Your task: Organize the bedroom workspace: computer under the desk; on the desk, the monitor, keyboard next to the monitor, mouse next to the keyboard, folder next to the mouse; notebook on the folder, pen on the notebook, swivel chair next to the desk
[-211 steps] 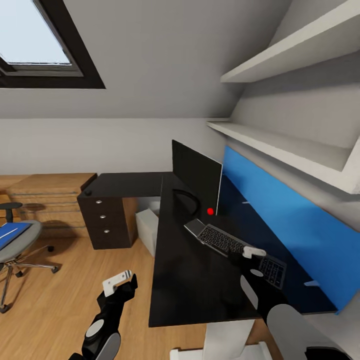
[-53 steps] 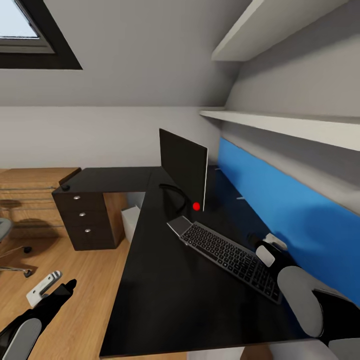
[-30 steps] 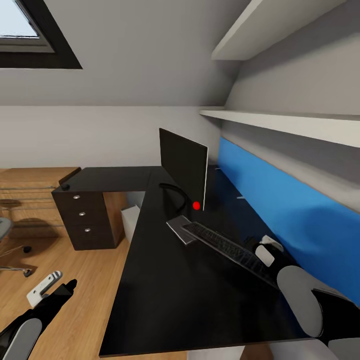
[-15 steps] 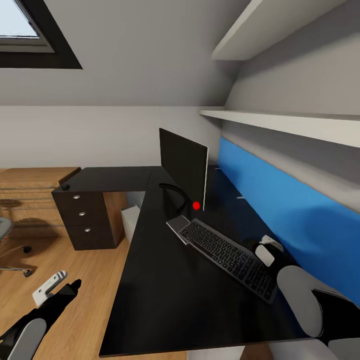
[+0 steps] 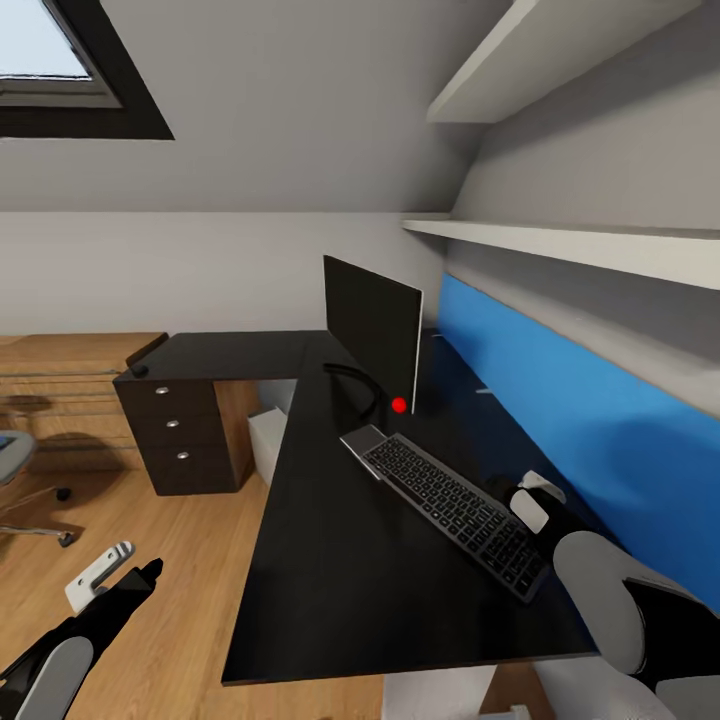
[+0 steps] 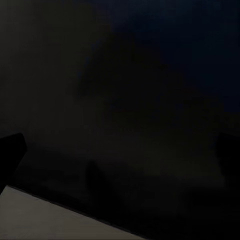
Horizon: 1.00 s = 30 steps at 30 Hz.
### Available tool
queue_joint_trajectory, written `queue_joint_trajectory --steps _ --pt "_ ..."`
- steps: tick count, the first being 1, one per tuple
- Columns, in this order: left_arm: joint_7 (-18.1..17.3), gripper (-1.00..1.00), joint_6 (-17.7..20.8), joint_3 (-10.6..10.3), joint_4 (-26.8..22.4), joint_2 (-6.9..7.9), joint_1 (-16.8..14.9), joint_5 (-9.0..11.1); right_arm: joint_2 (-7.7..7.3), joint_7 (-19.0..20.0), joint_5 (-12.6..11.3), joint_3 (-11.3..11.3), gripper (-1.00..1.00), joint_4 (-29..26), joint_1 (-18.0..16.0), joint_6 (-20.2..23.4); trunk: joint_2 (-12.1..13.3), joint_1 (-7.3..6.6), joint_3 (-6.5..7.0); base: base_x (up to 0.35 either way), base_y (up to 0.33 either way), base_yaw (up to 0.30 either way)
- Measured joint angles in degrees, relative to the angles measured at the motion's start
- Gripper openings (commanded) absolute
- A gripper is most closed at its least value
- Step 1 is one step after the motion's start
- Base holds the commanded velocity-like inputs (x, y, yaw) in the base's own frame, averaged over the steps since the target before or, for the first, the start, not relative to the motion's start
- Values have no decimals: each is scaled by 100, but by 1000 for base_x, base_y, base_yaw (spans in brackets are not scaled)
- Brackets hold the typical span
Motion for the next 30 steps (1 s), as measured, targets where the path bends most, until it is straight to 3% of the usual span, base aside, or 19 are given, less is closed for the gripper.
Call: queue_joint_trajectory --steps 30 --pt "0 100 0 5 2 0 0 8 16 1 -3 0 100 21 1 -28 0 1 0 -153 111 0"
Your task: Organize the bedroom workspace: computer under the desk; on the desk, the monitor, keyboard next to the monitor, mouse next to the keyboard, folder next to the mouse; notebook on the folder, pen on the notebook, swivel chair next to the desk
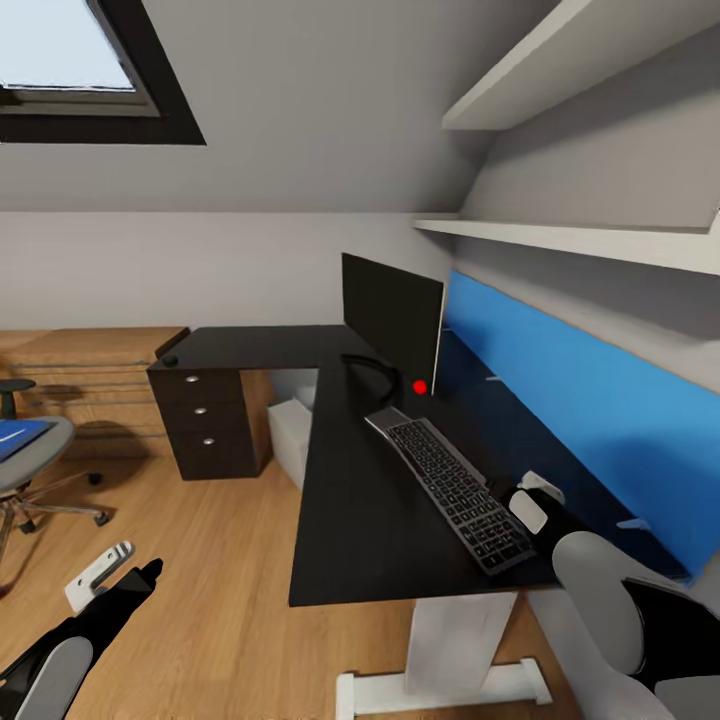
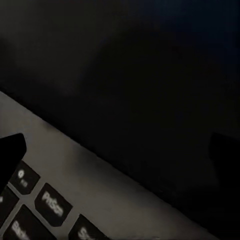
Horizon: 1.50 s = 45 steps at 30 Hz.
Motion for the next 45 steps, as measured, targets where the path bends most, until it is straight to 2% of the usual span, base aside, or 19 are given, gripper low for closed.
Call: queue_joint_trajectory --steps 45 --pt "0 100 0 -24 16 -23 0 5 -5 -5 15 9 100 -22 1 -6 0 -1 0 -111 82 0"
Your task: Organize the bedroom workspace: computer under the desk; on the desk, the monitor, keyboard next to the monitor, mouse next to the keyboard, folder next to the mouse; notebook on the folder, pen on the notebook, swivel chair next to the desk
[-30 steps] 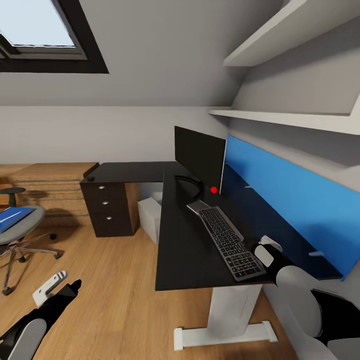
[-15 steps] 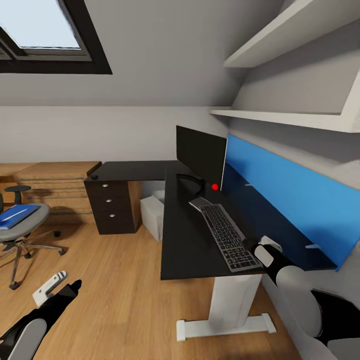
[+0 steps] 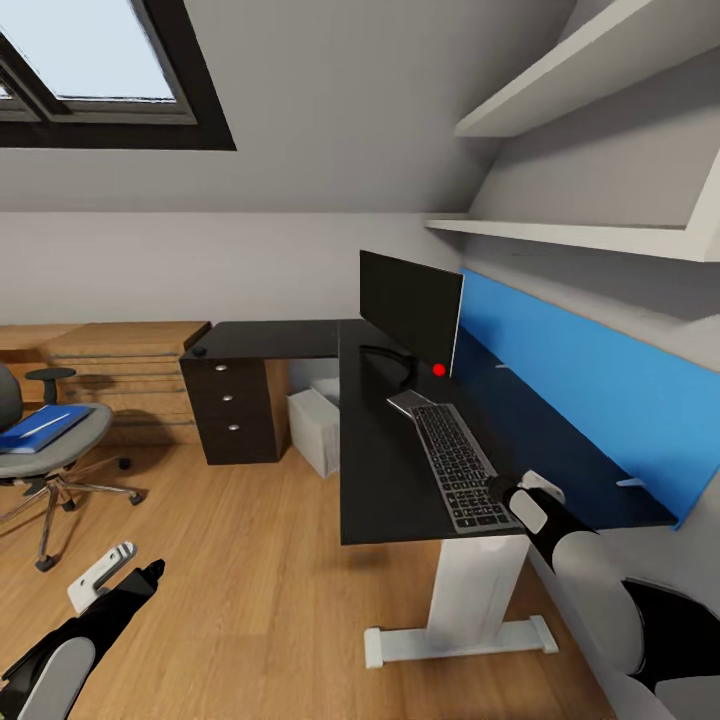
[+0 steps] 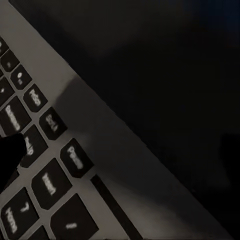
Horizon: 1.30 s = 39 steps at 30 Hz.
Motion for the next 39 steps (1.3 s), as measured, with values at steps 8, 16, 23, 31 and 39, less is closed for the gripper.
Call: queue_joint_trajectory --steps 8,16,23,31,39 --pt "0 100 -8 -136 0 -3 0 -12 -1 -13 -67 -57 100 49 2 17 280 -153 124 -1 1 0" --pt "0 100 -9 -148 0 -3 0 -13 -9 -13 -67 -57 100 42 3 17 601 -329 268 0 0 0" --pt "6 100 -9 -154 0 -3 0 -14 -9 -13 -58 -57 100 41 2 -6 882 -482 394 0 0 0" --pt "1 100 -9 -158 0 1 0 -18 39 -36 3 -33 100 33 3 -230 1044 -571 466 0 0 0" --pt "5 100 -21 -243 -6 7 0 -40 301 -56 621 362 100 13 6 -336 1044 -571 466 0 0 0"
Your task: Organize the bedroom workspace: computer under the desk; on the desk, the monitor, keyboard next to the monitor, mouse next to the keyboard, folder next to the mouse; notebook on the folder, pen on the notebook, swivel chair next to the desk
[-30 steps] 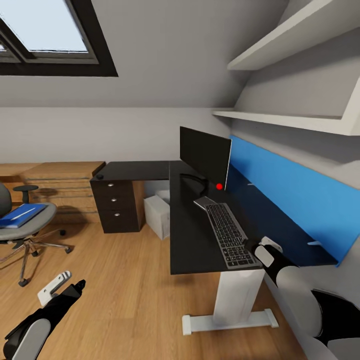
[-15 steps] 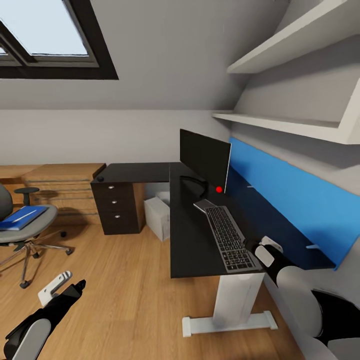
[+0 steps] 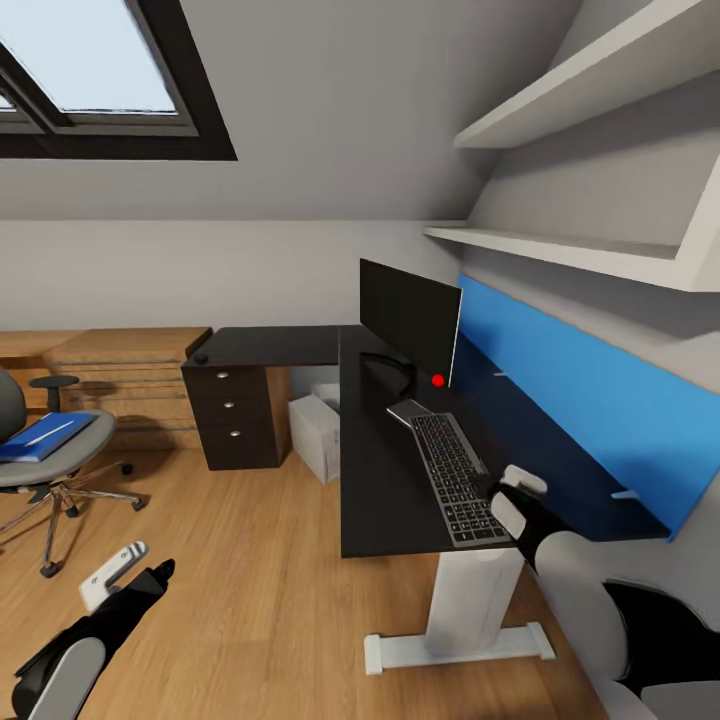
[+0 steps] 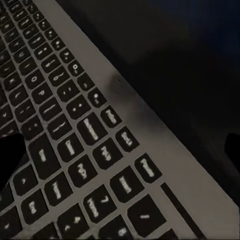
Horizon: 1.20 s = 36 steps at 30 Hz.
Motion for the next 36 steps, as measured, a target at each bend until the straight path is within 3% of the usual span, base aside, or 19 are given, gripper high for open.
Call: queue_joint_trajectory --steps 3,8,22,36 --pt "9 100 -16 -192 -2 5 0 -24 187 -18 532 165 100 1 1 -90 0 0 0 0 0 0" --pt "12 100 -21 -354 -3 7 0 -145 278 -28 780 246 100 5 1 -144 0 0 0 0 0 0" --pt "-1 100 -10 -681 -3 4 1 -382 287 -30 868 264 100 -4 1 -162 -1 -1 0 121 -8 0" --pt "0 100 -19 -703 0 9 1 -386 269 -33 868 264 100 -8 1 -162 0 -3 0 152 -102 0"
